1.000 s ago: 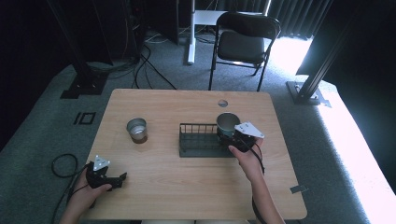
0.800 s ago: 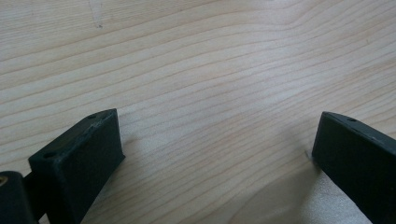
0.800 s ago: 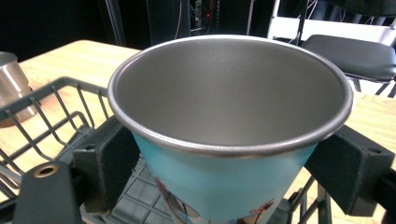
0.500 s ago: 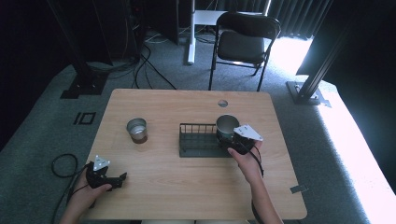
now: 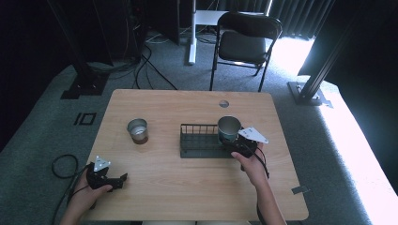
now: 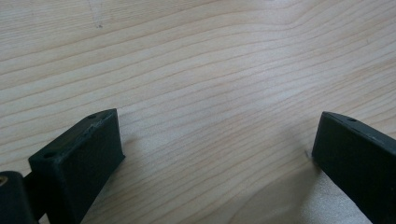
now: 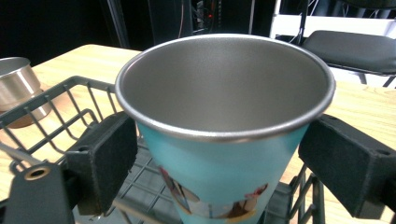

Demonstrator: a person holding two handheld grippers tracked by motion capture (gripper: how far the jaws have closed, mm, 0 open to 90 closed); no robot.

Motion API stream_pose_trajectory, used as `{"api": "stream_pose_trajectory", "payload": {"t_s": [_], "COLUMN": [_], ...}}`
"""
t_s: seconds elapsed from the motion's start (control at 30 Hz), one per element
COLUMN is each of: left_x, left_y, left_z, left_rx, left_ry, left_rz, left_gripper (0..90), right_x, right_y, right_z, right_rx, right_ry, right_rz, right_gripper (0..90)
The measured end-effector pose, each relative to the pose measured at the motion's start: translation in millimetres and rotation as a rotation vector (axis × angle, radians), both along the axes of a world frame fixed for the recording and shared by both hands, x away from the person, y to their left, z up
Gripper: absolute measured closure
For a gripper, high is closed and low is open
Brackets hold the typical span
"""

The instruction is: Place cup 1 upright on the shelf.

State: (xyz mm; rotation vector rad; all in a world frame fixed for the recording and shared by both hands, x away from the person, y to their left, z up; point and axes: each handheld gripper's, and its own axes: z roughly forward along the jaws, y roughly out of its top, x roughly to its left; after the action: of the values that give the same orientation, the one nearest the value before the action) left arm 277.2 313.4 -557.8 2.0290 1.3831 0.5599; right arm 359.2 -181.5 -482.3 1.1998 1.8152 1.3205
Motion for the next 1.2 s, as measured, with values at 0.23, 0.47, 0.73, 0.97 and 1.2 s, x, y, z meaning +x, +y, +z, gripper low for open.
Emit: {"api": "stream_pose_trajectory", "payload": {"t_s": [0.23, 0.47, 0.73, 0.97, 1.2], "left_x": [0.0, 0.0, 0.0, 0.0, 0.0], "left_y": [0.0, 0.0, 0.1, 0.0, 0.0], "left_z": [0.0, 0.0, 0.1, 0.0, 0.1], "left_rx": [0.000, 0.000, 0.001, 0.001, 0.001], "left_ry": [0.000, 0.000, 0.001, 0.000, 0.001], "left_rz": [0.000, 0.000, -0.001, 0.000, 0.000], "left_gripper": [2.3, 2.3, 2.3, 2.3, 2.3], "right_x": [-7.4, -14.4, -22.8, -30.9, -36.7], "right_y": [-6.5, -10.9, -16.5, -23.7, -31.2], "right_z": [-1.1, -2.0, -4.4, -7.4, -12.4], "right_rx": [-0.018, -0.025, -0.021, -0.034, -0.040], "right_ry": [0.001, 0.002, -0.001, 0.000, 0.008], "right_rz": [-0.003, 0.008, 0.017, 0.021, 0.012], "right_gripper": [11.5, 11.6, 11.5, 11.6, 11.5]}}
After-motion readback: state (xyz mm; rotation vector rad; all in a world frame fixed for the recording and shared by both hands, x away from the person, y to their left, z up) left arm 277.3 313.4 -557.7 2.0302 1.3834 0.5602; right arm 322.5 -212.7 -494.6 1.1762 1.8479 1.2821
